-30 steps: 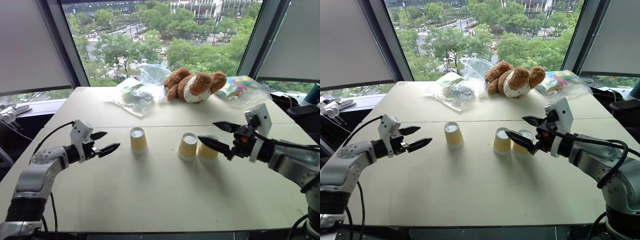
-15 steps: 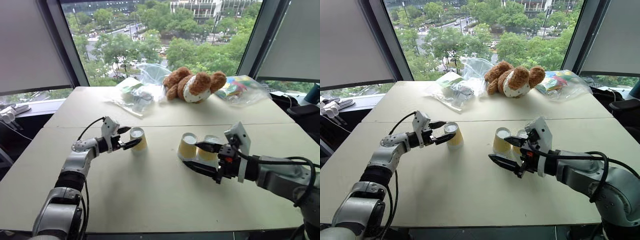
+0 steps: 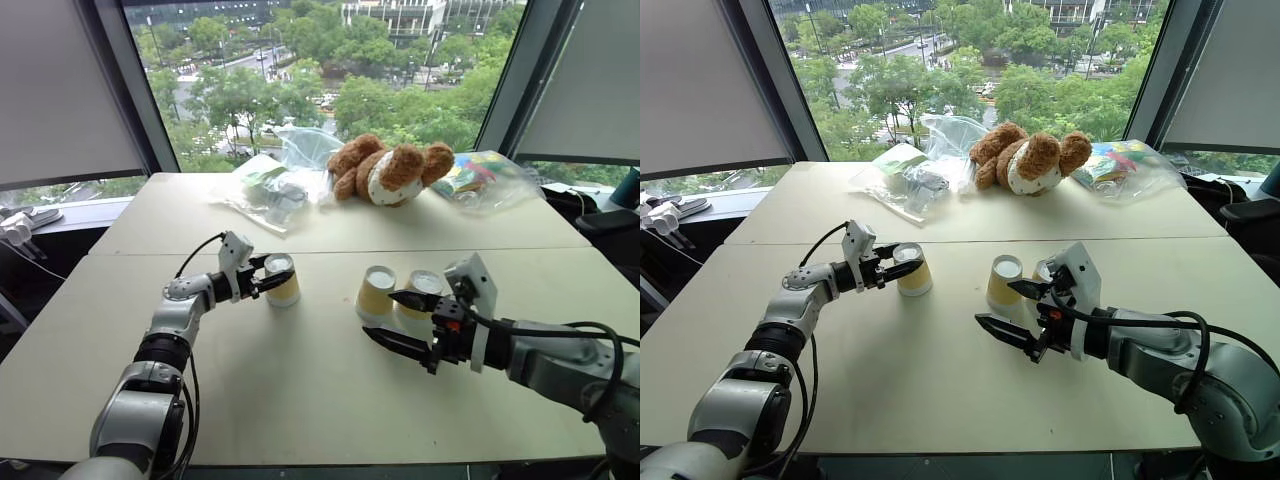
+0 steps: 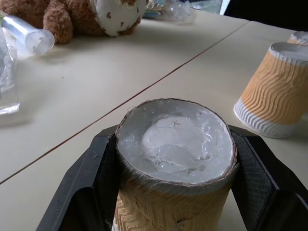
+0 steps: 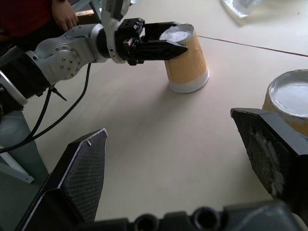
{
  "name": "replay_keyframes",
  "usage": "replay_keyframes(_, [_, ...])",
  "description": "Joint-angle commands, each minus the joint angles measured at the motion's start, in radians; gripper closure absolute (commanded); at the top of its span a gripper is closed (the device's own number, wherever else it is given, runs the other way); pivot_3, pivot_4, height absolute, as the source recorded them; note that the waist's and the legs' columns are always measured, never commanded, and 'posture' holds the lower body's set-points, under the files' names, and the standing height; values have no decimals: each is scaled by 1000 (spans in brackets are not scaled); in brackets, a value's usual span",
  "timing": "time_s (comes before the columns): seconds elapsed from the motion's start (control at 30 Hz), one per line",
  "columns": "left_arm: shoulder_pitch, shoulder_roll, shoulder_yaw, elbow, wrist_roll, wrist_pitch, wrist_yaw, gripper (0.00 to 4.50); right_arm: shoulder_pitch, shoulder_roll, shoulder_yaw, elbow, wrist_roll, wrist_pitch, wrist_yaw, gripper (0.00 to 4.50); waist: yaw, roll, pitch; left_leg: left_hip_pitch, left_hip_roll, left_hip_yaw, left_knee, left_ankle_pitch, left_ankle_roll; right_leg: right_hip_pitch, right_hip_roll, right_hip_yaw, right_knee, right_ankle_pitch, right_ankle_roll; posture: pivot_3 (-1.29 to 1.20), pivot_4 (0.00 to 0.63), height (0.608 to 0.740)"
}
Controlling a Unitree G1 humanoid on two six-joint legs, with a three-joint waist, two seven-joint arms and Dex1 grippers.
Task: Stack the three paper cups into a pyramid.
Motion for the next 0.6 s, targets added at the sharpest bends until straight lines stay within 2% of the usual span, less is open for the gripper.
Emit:
replay_keyframes(0.03, [-96,-5,18,-144,-47,66,-20,1994,34,-35,-38,-26,5,-24,17,0,2,-1,0,-1,0,-1,1,0,0,0,0,-1,0,0,0,0,150,740])
replay_keyframes(0.17, [-230,-67,-35,-191,-47,132,-80,1994,70,-91,-108,4,19,-29,49,0,6,-1,0,-3,-2,-3,3,0,0,0,0,-2,0,0,0,0,150,740])
replay_keyframes(0.43, [-486,-232,-23,91,-51,158,-168,1994,158,-110,-222,-13,13,-46,21,0,-4,-1,0,-4,-7,-2,12,-6,10,3,0,-3,1,0,0,0,150,740])
replay_keyframes(0.6, [-548,-325,-43,227,-1,31,-195,1994,201,-75,-226,-57,16,-66,-36,0,2,-1,0,-4,-7,-2,13,-6,10,2,0,-3,1,0,0,0,150,740])
